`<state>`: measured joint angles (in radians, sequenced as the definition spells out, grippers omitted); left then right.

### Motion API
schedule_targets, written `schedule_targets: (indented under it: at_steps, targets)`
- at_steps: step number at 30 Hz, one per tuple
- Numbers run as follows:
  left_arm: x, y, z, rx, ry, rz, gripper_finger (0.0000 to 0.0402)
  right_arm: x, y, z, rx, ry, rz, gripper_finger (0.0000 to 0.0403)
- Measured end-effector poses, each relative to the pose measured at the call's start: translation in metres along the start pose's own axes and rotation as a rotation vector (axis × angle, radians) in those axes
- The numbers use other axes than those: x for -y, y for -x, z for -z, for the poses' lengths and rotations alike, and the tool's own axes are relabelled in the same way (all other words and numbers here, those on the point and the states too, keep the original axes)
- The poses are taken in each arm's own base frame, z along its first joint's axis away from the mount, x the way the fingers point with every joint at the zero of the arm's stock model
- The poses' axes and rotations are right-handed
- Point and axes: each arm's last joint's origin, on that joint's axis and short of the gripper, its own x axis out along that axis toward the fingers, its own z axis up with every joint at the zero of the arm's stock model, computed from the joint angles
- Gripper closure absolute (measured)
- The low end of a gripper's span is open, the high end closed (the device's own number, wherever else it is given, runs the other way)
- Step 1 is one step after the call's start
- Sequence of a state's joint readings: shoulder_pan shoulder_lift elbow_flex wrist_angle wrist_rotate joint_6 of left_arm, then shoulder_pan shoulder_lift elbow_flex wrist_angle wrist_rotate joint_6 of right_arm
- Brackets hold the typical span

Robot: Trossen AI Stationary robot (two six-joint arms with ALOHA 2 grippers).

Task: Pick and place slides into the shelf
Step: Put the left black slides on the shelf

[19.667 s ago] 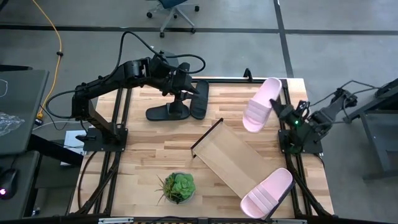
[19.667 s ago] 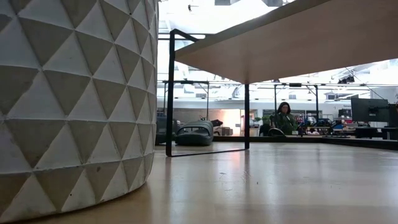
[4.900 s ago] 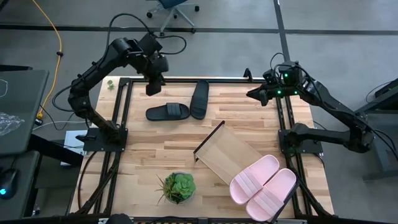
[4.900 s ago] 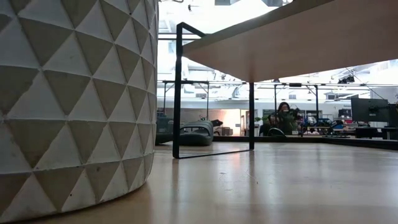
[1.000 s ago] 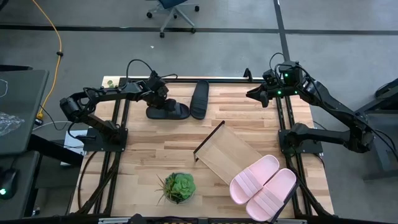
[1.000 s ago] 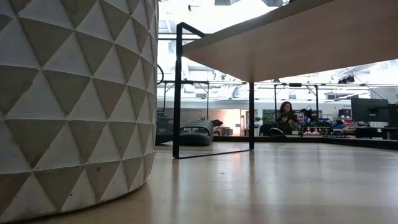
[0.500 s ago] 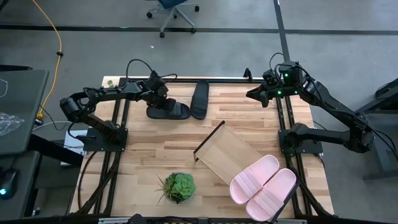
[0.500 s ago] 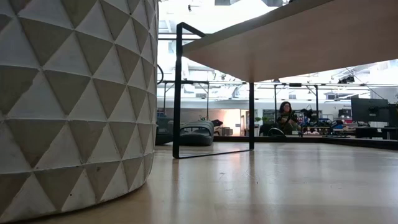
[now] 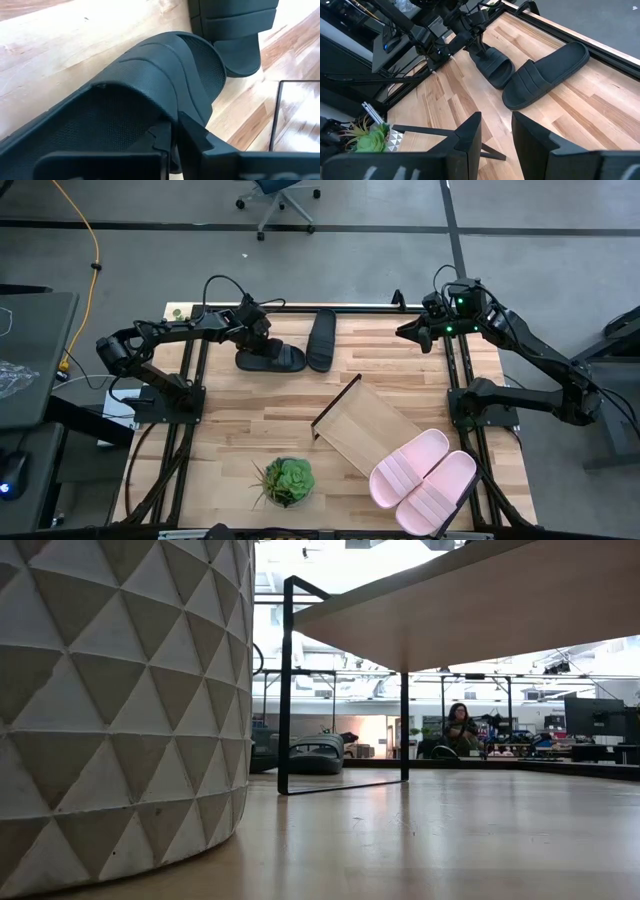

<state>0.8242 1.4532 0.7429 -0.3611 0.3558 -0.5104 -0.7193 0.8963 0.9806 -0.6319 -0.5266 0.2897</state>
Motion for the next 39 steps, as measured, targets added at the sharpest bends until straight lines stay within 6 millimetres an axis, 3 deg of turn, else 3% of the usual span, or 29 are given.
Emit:
schedule_targets:
  at_steps: [13, 22, 39]
  targets:
    - [0.002, 0.004, 0.004, -0.053, -0.052, 0.056, 0.0396, 0.001, 0.000, 0.002, -0.019, -0.009, 0.006, 0.0304]
    - [0.006, 0.018, 0.007, -0.024, -0.072, 0.066, 0.0399, 0.001, 0.000, 0.002, -0.019, -0.004, 0.006, 0.0304]
    - [0.033, 0.087, 0.012, 0.228, -0.123, 0.219, 0.0400, 0.001, 0.000, 0.002, -0.019, -0.004, 0.006, 0.0304]
